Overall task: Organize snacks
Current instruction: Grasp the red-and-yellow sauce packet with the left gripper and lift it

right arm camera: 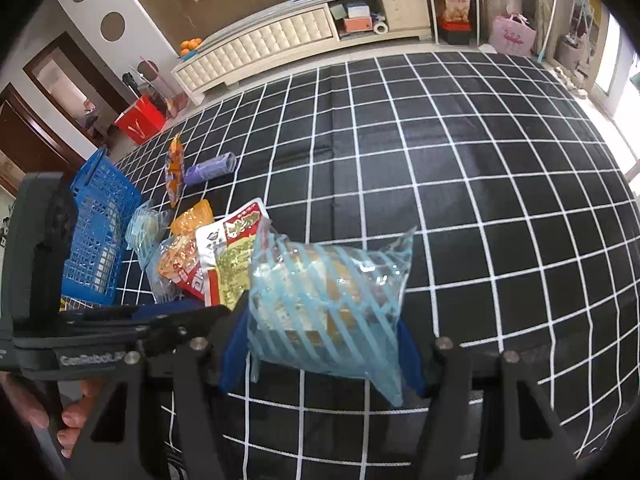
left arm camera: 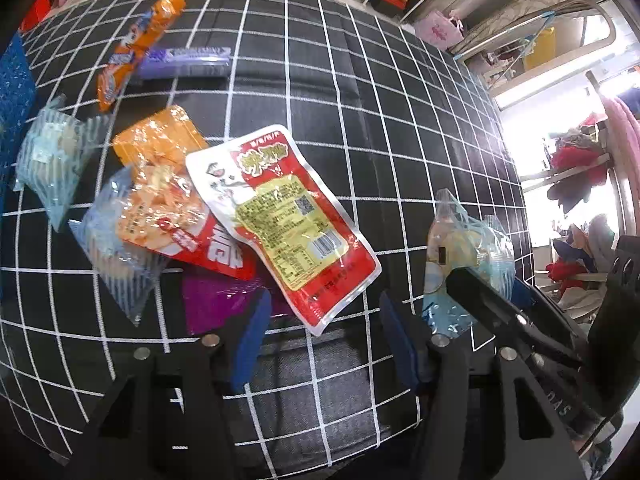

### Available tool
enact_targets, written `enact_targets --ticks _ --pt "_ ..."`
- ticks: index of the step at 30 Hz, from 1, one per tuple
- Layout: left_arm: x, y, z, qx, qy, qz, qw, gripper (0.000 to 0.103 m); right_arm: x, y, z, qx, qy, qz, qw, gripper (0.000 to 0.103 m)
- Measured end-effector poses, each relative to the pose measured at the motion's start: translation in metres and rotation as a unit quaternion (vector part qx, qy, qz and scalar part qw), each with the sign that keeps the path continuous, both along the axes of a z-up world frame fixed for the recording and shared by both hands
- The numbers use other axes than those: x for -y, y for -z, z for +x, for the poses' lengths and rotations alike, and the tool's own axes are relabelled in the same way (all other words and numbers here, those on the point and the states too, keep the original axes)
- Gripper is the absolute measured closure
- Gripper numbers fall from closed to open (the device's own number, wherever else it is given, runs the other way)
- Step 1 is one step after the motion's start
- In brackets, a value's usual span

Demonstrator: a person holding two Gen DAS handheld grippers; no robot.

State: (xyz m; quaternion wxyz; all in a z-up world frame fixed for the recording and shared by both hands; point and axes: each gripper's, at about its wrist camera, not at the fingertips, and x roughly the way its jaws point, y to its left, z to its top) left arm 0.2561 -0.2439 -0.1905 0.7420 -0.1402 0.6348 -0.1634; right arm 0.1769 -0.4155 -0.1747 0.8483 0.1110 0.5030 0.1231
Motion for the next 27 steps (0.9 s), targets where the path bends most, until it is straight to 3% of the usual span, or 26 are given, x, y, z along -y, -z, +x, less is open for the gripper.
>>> enact_targets --ticks 9,12,14,19,27 --pt "0.002 0.021 0.011 -0.007 -0.005 0.012 0.9999 0.058 -0.002 0.007 0.006 -0.005 -0.006 0.003 1.0 0.035" --pt "0.001 0.026 0.015 -0.008 -0.004 0.013 0.9999 0.074 -0.002 0.01 0.008 -0.008 -0.005 0.004 1.0 0.035" --pt "0.003 0.027 0.017 -0.008 0.005 -0.001 1.0 0.09 -0.001 0.01 0.008 -0.009 -0.004 0.002 1.0 0.035" --pt "0.008 0.021 0.018 0.021 0.008 0.017 0.9996 0.103 0.002 0.005 0.007 -0.009 0.004 -0.001 1.0 0.035" --pt "-0.002 -0.001 0.01 0.061 0.04 0.023 0.9971 0.103 -0.011 -0.015 0.0 -0.003 0.004 -0.005 1.0 0.035"
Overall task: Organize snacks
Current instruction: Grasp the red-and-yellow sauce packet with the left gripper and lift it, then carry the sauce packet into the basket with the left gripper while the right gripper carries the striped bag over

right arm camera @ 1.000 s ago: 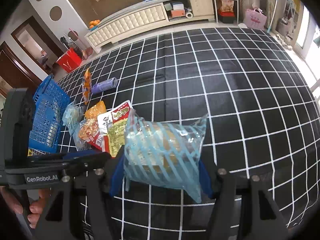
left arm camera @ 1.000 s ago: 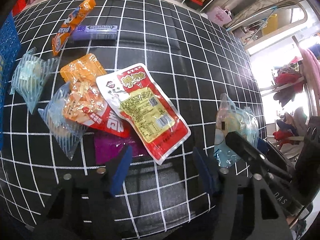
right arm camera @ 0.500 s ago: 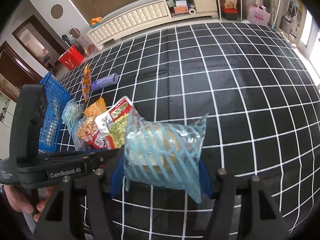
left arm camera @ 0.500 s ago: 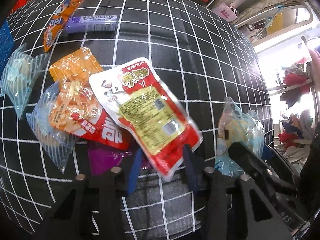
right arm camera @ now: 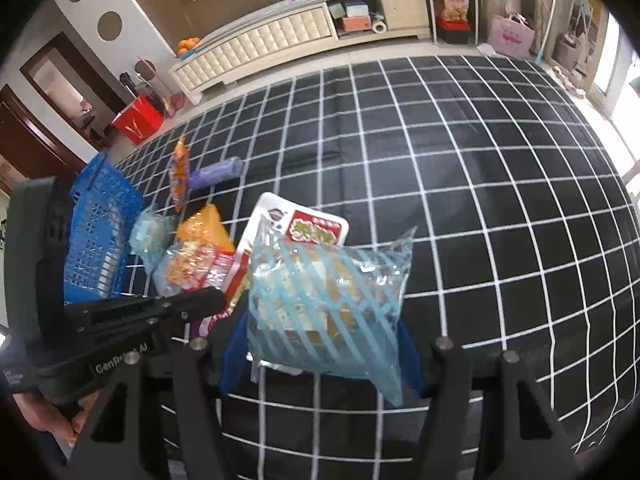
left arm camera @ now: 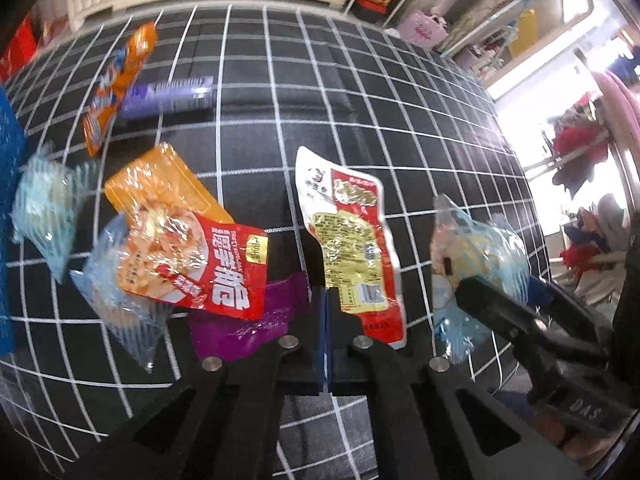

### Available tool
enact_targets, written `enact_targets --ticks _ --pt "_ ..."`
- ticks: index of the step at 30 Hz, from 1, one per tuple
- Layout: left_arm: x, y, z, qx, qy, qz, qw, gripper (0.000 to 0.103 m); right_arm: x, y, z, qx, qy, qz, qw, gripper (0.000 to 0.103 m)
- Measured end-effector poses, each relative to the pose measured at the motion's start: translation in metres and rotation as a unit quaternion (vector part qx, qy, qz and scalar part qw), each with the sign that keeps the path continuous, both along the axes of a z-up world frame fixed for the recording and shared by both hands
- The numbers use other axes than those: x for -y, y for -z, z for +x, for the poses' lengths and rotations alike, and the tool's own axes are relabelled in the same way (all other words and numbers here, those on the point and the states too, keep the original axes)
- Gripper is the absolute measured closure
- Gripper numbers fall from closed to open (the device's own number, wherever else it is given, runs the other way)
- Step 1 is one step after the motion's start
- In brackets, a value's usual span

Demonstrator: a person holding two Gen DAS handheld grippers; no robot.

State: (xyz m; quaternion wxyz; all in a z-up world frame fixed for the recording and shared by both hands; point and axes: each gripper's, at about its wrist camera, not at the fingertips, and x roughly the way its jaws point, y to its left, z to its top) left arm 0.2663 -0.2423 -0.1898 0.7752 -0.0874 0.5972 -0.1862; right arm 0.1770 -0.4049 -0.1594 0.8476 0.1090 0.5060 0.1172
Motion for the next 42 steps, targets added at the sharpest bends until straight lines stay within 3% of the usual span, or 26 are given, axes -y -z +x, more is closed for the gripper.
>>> enact_targets --ticks 13,22,29,42 --pt "-0.06 -0.087 -0.027 0.094 -0.001 -0.016 0.9954 0.103 -0.058 -0.058 -0.014 0.044 -0.026 0.0 0.999 0.035" --pt "-0.128 -0.147 -0.059 0.161 -0.025 -0.007 0.9866 0.103 -0.137 -0.092 -0.013 0.077 -0.077 0.0 0.994 0.035" --pt "-0.196 -0.162 -0.072 0.179 -0.06 0.007 0.982 0.103 -0.199 -0.101 -0.005 0.088 -0.118 0.008 0.989 0.035" --pt "-0.31 -0.168 -0.072 0.172 -0.115 0.036 0.9777 0.103 -0.296 -0.098 0.012 0.082 -0.178 0.006 0.981 0.035"
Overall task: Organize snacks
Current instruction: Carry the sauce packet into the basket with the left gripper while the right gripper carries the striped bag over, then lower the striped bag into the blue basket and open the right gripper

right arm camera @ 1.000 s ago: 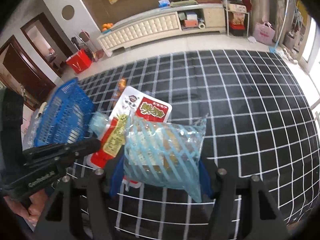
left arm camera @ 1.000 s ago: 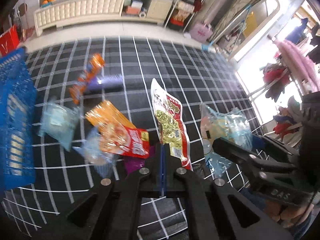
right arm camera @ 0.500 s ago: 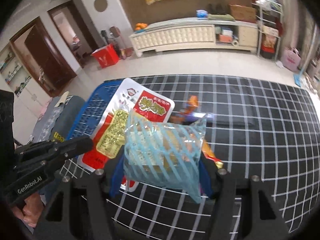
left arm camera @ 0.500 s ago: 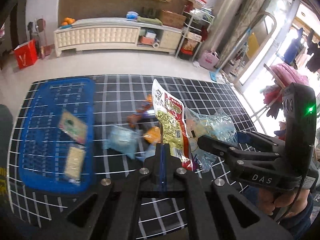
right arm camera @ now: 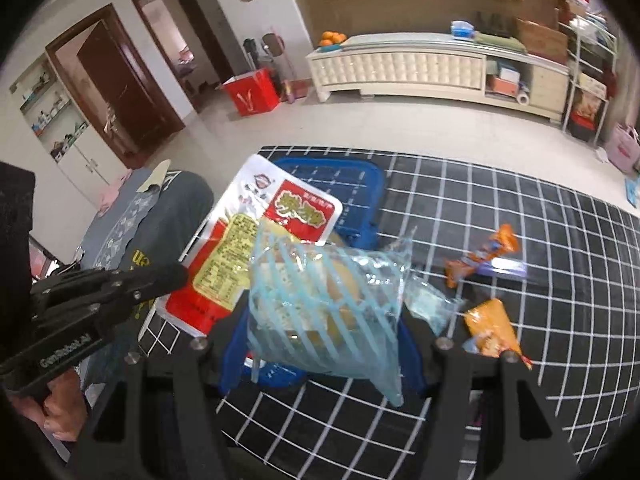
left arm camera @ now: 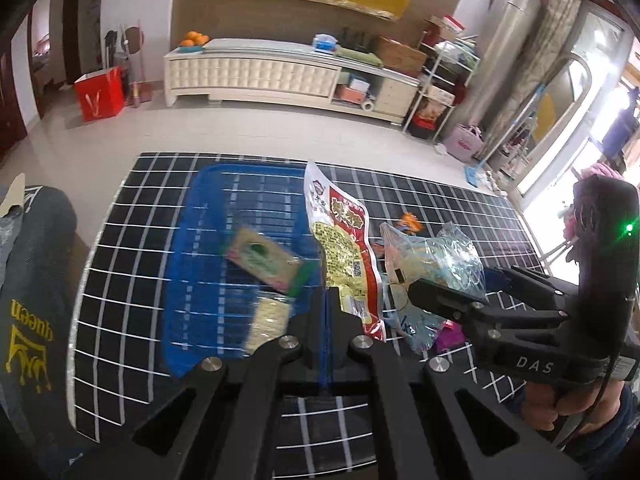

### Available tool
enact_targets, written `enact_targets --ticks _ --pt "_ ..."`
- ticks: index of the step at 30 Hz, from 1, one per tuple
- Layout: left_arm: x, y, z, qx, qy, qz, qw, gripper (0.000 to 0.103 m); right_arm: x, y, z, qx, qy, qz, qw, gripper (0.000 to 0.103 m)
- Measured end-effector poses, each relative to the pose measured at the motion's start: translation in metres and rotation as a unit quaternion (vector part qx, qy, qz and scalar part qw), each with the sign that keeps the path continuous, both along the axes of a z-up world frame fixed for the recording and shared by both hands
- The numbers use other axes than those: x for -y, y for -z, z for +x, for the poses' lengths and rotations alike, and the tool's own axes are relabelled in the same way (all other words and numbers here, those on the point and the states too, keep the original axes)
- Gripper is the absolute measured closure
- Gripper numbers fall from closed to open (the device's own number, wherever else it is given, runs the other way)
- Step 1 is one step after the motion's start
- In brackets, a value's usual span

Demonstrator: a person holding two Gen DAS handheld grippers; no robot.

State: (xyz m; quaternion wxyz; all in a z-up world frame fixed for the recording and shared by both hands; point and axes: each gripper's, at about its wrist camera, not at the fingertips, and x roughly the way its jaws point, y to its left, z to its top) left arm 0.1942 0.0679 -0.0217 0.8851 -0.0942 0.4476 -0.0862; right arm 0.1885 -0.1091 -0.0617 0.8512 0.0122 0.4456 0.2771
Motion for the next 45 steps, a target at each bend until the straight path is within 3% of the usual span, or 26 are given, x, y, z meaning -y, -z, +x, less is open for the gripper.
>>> enact_targets --ticks 10,19,21,25,29,34,37,45 --pt "-0.042 0.043 0.016 -0.044 -0.011 0.029 0.9986 0.103 -0.036 0.019 0.008 -0.016 -0.009 -0.028 0.999 0.035" --pt "-0.044 0.086 0.022 -0.093 0.0 0.098 0.9909 0.099 -0.04 0.024 0.009 -0.029 -0.002 -0.042 0.999 0.035" --pt "-0.045 0.087 0.019 -0.095 -0.008 0.114 0.989 0.093 -0.041 0.02 0.008 -0.027 -0.001 -0.042 0.999 0.035" --pt "-0.05 0.078 0.011 -0.086 -0.014 0.099 0.9912 0.073 -0.047 0.015 0.004 -0.02 -0.008 -0.043 0.999 0.035" --pt "-0.057 0.065 0.005 -0.075 -0.027 0.084 0.9933 0.065 -0.052 0.014 0.005 -0.019 -0.01 -0.044 0.999 0.035" --pt "-0.065 0.045 0.003 -0.051 -0.035 0.099 0.9932 0.063 -0.063 0.016 0.016 -0.027 -0.01 -0.047 0.998 0.035" --pt "-0.071 0.038 0.004 -0.041 -0.034 0.092 0.9944 0.049 -0.073 0.02 0.025 -0.037 -0.014 -0.05 0.998 0.035" --pt "-0.099 0.037 0.026 -0.034 -0.049 0.094 0.9938 0.048 -0.097 0.039 0.05 -0.049 -0.018 -0.085 0.995 0.035"
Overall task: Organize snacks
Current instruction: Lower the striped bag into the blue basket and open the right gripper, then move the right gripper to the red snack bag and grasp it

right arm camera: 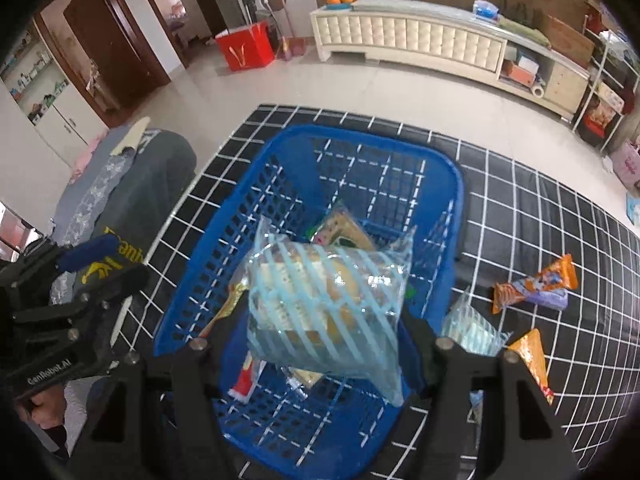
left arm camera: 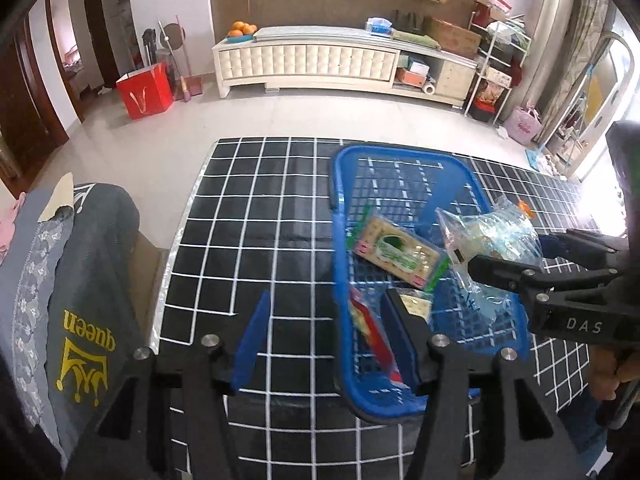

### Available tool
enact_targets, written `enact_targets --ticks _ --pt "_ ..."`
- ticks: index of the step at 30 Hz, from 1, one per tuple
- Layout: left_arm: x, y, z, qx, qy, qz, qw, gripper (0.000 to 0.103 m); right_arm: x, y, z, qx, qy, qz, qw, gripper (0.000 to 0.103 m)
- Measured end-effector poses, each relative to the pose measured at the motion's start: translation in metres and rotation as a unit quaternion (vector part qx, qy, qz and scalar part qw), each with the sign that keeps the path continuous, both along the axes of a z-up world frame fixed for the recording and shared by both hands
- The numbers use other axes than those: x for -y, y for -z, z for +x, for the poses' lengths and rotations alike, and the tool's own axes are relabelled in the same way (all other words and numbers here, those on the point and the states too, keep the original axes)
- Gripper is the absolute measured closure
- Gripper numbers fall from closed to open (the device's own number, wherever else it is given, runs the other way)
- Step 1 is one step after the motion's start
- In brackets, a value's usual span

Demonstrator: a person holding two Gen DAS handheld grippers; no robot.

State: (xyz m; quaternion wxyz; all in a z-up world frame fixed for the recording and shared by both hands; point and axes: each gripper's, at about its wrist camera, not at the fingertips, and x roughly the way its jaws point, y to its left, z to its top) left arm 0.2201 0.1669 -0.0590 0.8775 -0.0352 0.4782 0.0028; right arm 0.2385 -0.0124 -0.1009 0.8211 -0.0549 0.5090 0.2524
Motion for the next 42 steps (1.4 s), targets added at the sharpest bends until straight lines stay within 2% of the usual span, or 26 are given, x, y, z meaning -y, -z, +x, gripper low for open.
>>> enact_targets --ticks 3,5,10,14,17,22,26,34,42 --pt "-0.01 0.008 0.01 -0.004 -0.001 0.004 1.0 0.048 -0.011 0.012 0.009 -0.008 -0.004 -0.021 1.0 0.035" --pt "-0.014 0.014 0.013 -0.004 -0.001 0.005 1.0 0.042 -0.016 0.021 0.014 -0.016 -0.002 -0.032 0.999 0.035" --pt "-0.027 0.03 0.02 -0.01 -0.009 -0.013 0.9998 0.042 -0.025 0.036 0.022 -0.027 -0.012 -0.047 0.998 0.035" --pt "-0.032 0.039 0.023 -0.016 -0.013 -0.023 0.9995 0.042 -0.037 0.045 0.024 0.0 -0.024 -0.093 0.995 0.034" --pt "-0.033 0.044 0.023 -0.022 -0.012 -0.027 0.9993 0.042 -0.043 0.048 0.024 0.003 -0.034 -0.105 0.994 0.033" --pt "-0.031 0.045 0.021 -0.019 -0.009 -0.025 0.9995 0.042 -0.048 0.054 0.021 -0.002 -0.052 -0.123 0.991 0.023" --pt "-0.03 0.044 0.019 -0.022 -0.006 -0.026 0.9994 0.042 -0.044 0.041 0.017 0.029 -0.041 -0.13 0.99 0.012" --pt "-0.019 0.031 0.006 -0.014 -0.003 -0.017 0.9998 0.042 -0.016 -0.003 -0.001 0.055 -0.028 -0.091 0.994 0.011" --pt "0.019 -0.003 -0.015 0.011 0.021 0.005 0.9997 0.042 0.033 -0.044 -0.032 0.084 -0.009 -0.069 0.994 0.011"
